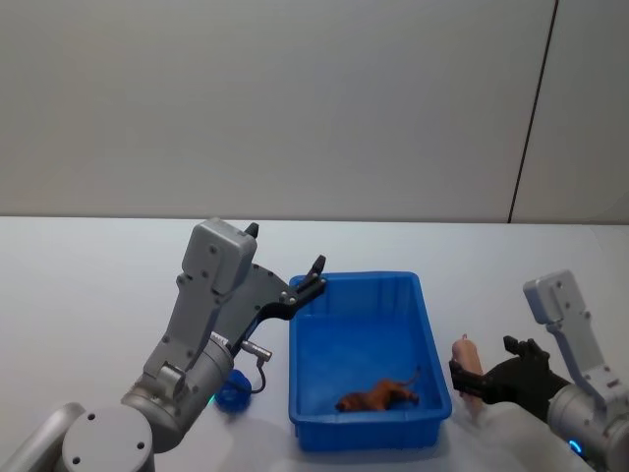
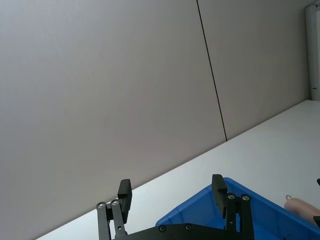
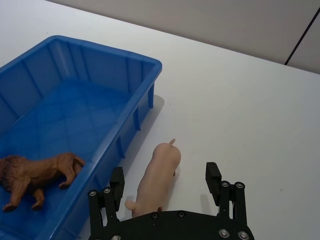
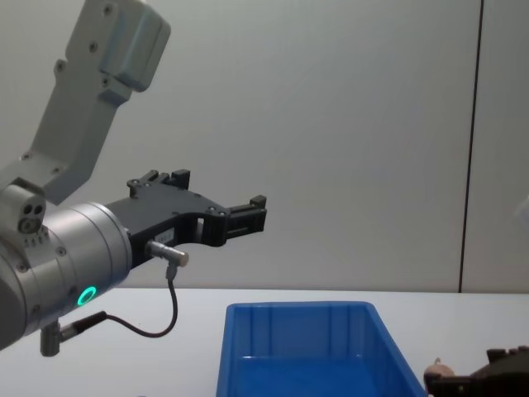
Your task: Pick up the two dolls from the table and place them into the box.
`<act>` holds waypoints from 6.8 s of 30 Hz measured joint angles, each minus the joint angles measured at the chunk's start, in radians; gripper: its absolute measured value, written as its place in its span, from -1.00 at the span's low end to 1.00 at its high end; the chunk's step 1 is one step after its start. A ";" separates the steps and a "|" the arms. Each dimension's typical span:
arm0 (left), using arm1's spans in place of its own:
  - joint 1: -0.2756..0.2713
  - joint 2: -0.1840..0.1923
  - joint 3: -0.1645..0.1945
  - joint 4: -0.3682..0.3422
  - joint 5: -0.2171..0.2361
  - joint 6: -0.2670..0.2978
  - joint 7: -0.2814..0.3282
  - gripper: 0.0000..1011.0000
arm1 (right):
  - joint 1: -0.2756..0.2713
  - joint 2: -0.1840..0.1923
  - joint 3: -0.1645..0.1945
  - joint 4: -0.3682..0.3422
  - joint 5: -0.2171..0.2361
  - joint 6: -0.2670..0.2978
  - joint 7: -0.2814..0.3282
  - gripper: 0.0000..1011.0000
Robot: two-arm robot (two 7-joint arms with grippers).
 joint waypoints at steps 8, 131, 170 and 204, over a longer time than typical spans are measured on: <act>0.000 0.000 0.000 0.000 0.000 0.000 0.000 0.98 | 0.017 -0.013 -0.009 0.036 -0.002 0.009 0.017 0.98; 0.039 0.052 -0.022 -0.046 0.002 0.082 -0.005 0.98 | -0.057 0.056 0.018 -0.162 -0.010 -0.098 0.022 0.98; 0.082 0.115 -0.065 0.137 -0.108 0.081 -0.184 0.98 | -0.065 0.068 0.027 -0.168 -0.003 -0.107 0.022 0.98; -0.048 0.061 -0.065 0.410 0.012 0.090 -0.402 0.87 | -0.065 0.068 0.027 -0.168 -0.003 -0.106 0.022 0.98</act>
